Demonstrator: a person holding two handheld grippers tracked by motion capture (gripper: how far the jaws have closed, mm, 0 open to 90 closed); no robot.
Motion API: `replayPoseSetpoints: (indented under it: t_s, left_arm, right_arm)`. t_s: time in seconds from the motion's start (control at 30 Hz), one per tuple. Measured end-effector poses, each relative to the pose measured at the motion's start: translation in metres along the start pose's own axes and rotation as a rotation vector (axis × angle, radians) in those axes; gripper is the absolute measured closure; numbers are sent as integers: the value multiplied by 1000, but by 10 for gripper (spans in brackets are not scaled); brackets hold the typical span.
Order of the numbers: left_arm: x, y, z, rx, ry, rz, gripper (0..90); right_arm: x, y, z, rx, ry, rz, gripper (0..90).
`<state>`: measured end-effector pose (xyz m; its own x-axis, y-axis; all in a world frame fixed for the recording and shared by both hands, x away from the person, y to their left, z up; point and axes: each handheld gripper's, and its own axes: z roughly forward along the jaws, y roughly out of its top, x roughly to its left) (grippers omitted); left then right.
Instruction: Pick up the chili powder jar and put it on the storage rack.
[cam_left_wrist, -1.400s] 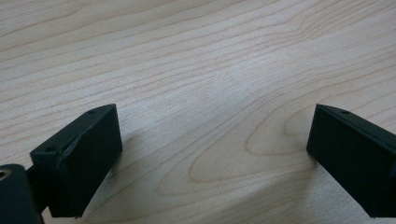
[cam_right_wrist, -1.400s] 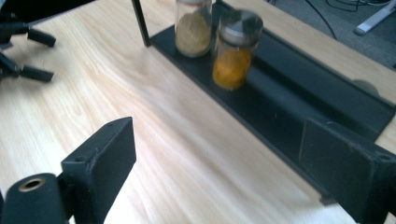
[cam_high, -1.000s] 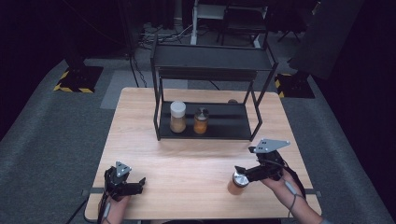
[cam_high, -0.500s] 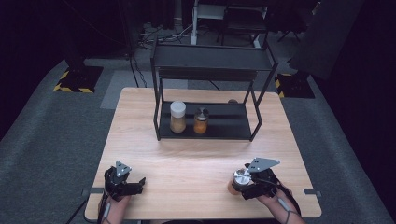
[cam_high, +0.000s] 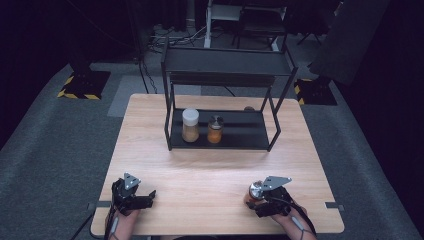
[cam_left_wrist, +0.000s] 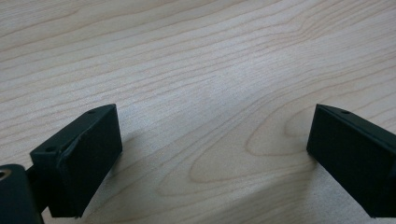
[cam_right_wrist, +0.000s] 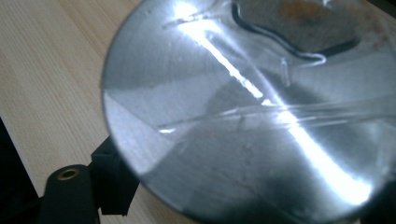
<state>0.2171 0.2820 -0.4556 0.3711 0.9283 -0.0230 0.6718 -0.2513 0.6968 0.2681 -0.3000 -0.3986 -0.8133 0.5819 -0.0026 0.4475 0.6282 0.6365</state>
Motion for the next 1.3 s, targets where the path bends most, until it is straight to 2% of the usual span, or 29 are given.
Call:
replayPoseSetpoints:
  t_s: [0.07,0.37,0.57,0.93,1.3]
  left_arm:
    - [0,0,0,0,0,0,31]
    - [0,0,0,0,0,0,31]
    - [0,0,0,0,0,0,31]
    - [0,0,0,0,0,0,31]
    - [0,0,0,0,0,0,31]
  right_arm:
    - [-1,-2,2,1,1,3,289]
    - [3,-5,0,-16,-14,-7,294]
    - [-2,0,-11,-35,-20,1,295]
    - [-16,28,-37,-65,-46,3,295]
    - [-34,70,-54,-99,-75,-3,294]
